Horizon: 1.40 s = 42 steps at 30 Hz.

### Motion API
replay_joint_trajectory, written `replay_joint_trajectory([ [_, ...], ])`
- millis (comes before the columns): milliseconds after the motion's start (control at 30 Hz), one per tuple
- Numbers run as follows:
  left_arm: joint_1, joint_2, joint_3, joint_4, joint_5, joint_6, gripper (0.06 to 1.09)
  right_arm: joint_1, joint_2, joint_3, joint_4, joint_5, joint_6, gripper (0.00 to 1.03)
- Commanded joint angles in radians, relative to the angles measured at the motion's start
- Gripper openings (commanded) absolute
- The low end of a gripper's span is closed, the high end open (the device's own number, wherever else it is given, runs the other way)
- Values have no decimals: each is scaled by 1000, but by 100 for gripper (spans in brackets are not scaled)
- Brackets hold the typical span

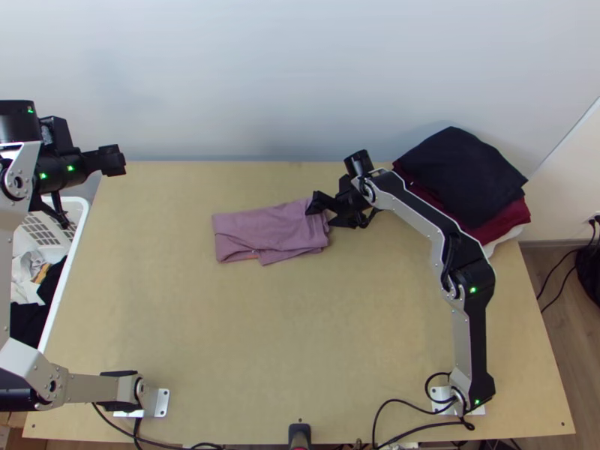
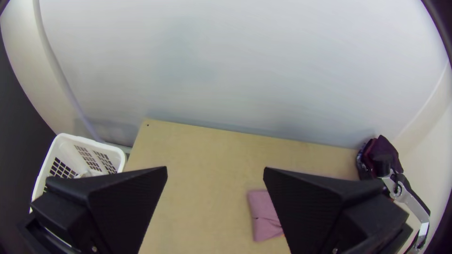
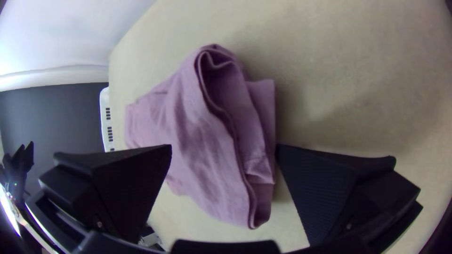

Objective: Fold the t-shirt

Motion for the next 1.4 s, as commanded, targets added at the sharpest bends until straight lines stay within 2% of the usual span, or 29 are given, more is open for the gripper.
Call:
replay_joint_trajectory([
  [0,8,-25,10,-16,-9,18,105,-19,63,23,-11,-84,11,99],
  [233,8,-20,28,-22,-9,23,105,-6,122,49,-11,-102,-7,99],
  [667,10,-15,25,-22,-9,23,105,162,233,198,-19,-101,11,99],
  [700,15,-17,25,-22,-9,25,105,166,242,210,-35,-101,17,96],
  [733,16,-19,25,-24,-9,25,105,168,251,224,-49,-101,13,86],
  [767,19,-20,22,-24,-9,25,105,168,254,238,-71,-101,10,69],
  [833,24,-23,19,-25,-9,25,105,168,247,244,-85,-102,4,18],
  [867,25,-25,19,-27,-9,25,105,168,237,244,-88,-102,2,2],
  [1033,28,-29,19,-28,-9,26,105,160,122,199,-124,-153,-39,3],
  [1367,30,-31,19,-28,-9,26,105,83,-169,161,-115,-153,-61,3],
])
